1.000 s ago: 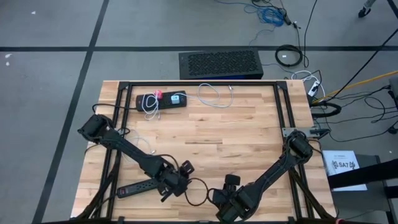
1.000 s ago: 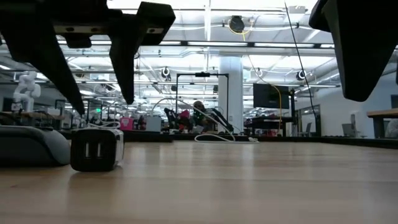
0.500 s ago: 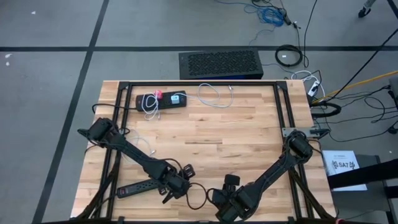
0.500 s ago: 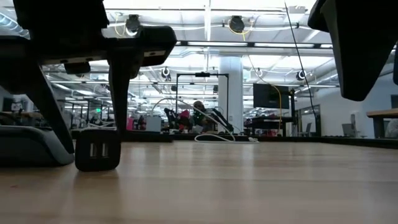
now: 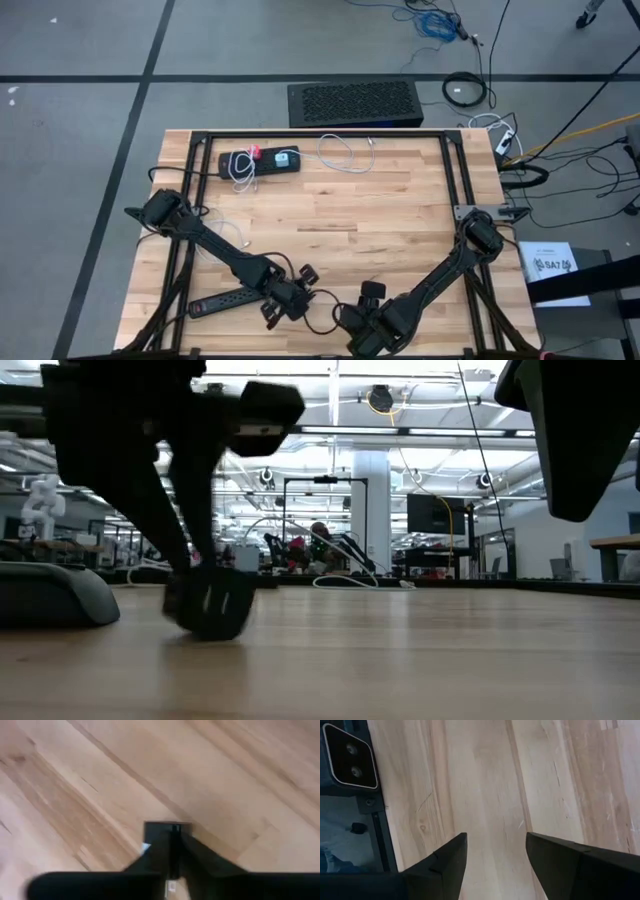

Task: Insert USB
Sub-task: Insert the black charger adapter into the bottom left black outlet extension

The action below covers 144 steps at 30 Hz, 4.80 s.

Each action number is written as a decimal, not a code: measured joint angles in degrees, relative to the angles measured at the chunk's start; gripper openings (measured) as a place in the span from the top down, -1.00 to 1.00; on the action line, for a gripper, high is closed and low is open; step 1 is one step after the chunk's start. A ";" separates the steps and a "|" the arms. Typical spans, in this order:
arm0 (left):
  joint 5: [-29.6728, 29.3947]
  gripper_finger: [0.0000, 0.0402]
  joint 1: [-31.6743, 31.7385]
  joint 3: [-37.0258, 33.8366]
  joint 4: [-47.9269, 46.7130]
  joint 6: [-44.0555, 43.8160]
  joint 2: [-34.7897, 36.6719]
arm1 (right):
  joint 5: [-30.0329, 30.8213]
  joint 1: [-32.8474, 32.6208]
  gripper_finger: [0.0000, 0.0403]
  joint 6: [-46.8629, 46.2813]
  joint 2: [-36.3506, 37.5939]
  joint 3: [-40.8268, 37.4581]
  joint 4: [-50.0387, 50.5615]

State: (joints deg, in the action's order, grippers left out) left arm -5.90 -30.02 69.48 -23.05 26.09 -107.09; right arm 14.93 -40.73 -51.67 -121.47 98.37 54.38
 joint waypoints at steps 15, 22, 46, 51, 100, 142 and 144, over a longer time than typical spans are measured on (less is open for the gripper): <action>4.07 1.00 0.22 -8.23 1.94 -23.48 17.41 | 10.08 -0.16 0.04 -3.82 -0.38 0.00 -10.43; 5.23 0.72 -2.57 -10.54 -0.13 -27.27 13.99 | 16.75 1.37 0.04 1.28 -2.57 0.00 -23.90; -0.30 0.40 -4.26 -12.73 -0.89 -28.79 13.45 | 31.67 6.27 -0.32 -5.62 -16.37 0.02 -40.15; -0.31 0.40 -4.28 -12.73 -0.06 -28.79 13.47 | 29.91 7.52 -0.20 -4.77 -16.67 0.05 -41.04; -26.46 0.38 1.61 -25.54 -6.56 -46.06 33.45 | 10.54 17.97 0.75 20.09 -0.52 -0.11 -5.73; 2.68 1.00 46.75 -32.64 26.39 -27.00 17.05 | 1.23 27.89 1.00 31.79 14.89 -36.20 -44.03; 2.76 1.00 43.77 -32.64 26.38 -28.79 18.31 | 1.16 27.75 1.00 31.79 15.70 -36.20 -42.69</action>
State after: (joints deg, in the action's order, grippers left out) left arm -3.14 13.75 36.84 3.33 -2.70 -88.78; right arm 16.10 -12.98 -19.88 -105.77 62.17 11.69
